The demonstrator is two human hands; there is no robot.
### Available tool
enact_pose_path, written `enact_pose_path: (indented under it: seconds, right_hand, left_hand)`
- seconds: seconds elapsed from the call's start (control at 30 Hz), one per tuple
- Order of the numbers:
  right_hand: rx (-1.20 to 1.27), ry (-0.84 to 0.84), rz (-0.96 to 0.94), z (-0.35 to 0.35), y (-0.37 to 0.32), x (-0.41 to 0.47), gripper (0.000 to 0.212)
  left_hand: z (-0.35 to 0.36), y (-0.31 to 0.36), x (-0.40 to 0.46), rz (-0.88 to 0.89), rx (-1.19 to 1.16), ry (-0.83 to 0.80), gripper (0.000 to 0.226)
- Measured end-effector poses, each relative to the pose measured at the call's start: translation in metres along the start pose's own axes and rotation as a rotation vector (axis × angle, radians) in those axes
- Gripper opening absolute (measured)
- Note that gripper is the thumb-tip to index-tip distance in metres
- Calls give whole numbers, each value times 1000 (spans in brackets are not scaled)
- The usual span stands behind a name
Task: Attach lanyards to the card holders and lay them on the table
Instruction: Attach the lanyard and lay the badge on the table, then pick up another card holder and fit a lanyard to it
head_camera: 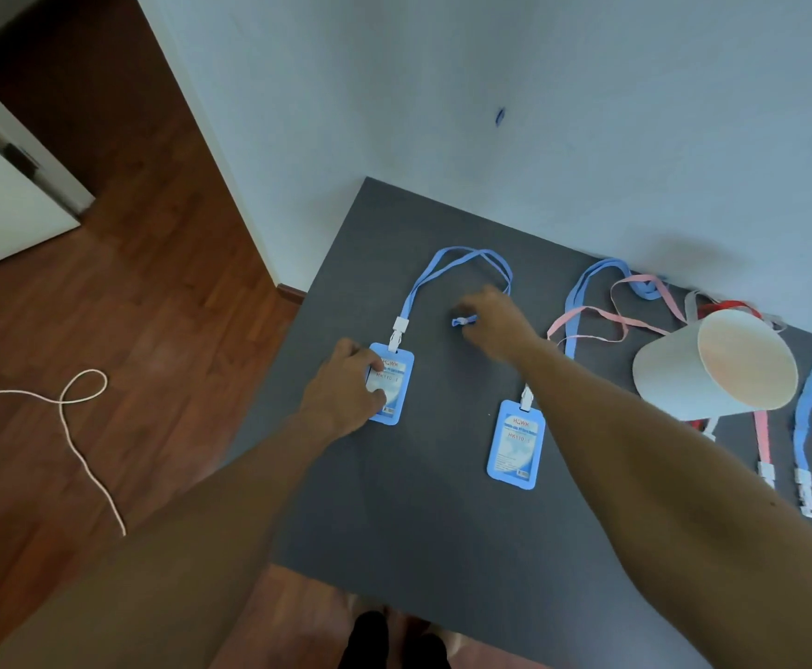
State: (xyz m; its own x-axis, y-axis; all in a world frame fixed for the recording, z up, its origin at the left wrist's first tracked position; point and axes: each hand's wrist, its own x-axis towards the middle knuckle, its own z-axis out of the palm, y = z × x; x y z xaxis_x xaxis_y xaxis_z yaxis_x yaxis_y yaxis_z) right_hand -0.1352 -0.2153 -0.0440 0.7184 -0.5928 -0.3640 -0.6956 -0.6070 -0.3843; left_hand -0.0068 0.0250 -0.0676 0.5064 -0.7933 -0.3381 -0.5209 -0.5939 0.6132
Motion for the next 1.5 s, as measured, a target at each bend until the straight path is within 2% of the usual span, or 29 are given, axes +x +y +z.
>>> enact_pose_path:
  seconds: [0.17,0.27,0.43,0.73,0.8,0.87,0.93,1.03,1.13,1.27,1.43,1.5]
  right_hand:
    - [-79,54,-37,15,-6,-10,28]
    - [-112,18,-71,15,-8,-17,31]
    - [-31,-25,-104,30,-9,-38,29]
    - [49,58,-142,38,-10,-60,22]
    - [99,90,-69,33,-9,-72,29]
    - [188,144,68,27,-3,-86,40]
    - [302,233,219,20,5,-103,41]
    - [441,337,384,11,17,-131,36]
    - [493,402,494,7,30,-154,23]
    - [576,349,613,15,47,-175,22]
    - [700,277,661,29,61,-189,21]
    - [769,241,674,35,66,-190,22]
  left_hand:
    - [0,-4,1,31,-14,-5,36]
    - [1,-3,1,48,-9,6,38]
    - [2,-5,1,48,-15,16,38]
    - [3,-4,0,62,-13,7,33]
    - [0,-1,-3,51,-21,49,27]
    - [-1,9,-7,37,11,129,23]
    - [-1,26,-12,27,-4,173,18]
    - [9,61,-20,20,-182,126,12]
    - [27,92,-26,-51,-316,-36,17]
    - [53,120,-35,-156,-392,-208,37]
    - [79,132,-41,-185,-360,-229,27]
    - [86,129,-40,-195,-340,-219,8]
